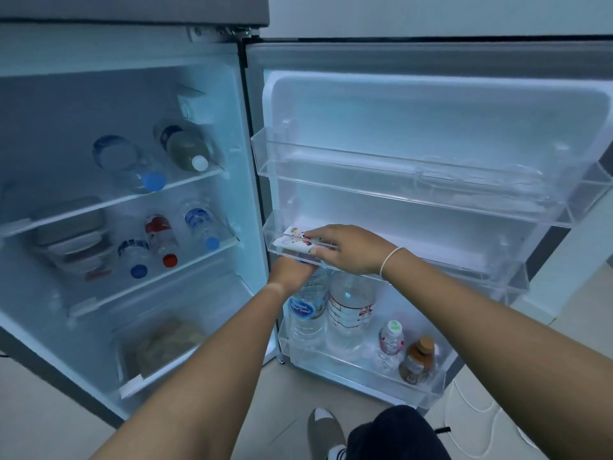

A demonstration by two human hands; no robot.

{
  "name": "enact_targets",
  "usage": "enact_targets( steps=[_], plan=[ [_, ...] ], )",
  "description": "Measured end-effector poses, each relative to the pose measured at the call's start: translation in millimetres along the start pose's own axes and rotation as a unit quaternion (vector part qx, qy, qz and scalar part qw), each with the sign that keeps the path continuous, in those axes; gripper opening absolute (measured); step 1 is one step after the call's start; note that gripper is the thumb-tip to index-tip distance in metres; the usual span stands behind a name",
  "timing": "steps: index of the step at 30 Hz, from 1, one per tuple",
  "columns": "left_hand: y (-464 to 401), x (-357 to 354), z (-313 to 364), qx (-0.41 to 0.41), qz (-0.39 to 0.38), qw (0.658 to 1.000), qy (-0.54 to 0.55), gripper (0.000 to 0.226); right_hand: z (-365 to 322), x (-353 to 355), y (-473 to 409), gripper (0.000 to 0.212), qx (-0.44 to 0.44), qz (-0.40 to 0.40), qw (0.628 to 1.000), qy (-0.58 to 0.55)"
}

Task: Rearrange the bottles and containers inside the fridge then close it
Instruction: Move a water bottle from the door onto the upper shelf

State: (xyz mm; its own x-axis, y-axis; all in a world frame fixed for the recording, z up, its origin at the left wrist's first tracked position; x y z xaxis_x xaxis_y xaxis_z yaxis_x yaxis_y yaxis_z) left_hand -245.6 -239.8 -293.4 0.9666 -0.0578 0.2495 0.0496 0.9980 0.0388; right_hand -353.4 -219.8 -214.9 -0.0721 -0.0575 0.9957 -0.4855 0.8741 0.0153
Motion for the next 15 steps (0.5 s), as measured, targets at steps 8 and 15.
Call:
enact_targets(
  steps=[8,15],
  plan=[
    [-16.1,-15.1,-7.0,-0.03,0.014,0.997,-0.076,0.041,1.2,-1.4,-1.3,0.045,0.004,0.011,1.0,-0.013],
    [5.7,8.4,-13.2,-0.006,0.017,0.972,-0.236,0.018,-1.1,-1.3,0.2,0.044,0.005,0.008,1.0,-0.002]
  ],
)
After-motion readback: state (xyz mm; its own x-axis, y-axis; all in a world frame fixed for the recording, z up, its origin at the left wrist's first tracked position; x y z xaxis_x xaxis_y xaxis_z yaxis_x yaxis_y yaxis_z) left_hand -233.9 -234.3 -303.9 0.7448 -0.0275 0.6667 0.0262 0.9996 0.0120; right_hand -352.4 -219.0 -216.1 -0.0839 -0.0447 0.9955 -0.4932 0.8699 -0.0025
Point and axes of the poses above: each hand's wrist, its own y-axis away from the middle knuckle, its own x-axis out of the back of the hand, z = x × y, the point moved 6 cm from there along -y, towards the middle knuckle, and after that the axes turned 13 degrees about y, right-handed, at the moved point
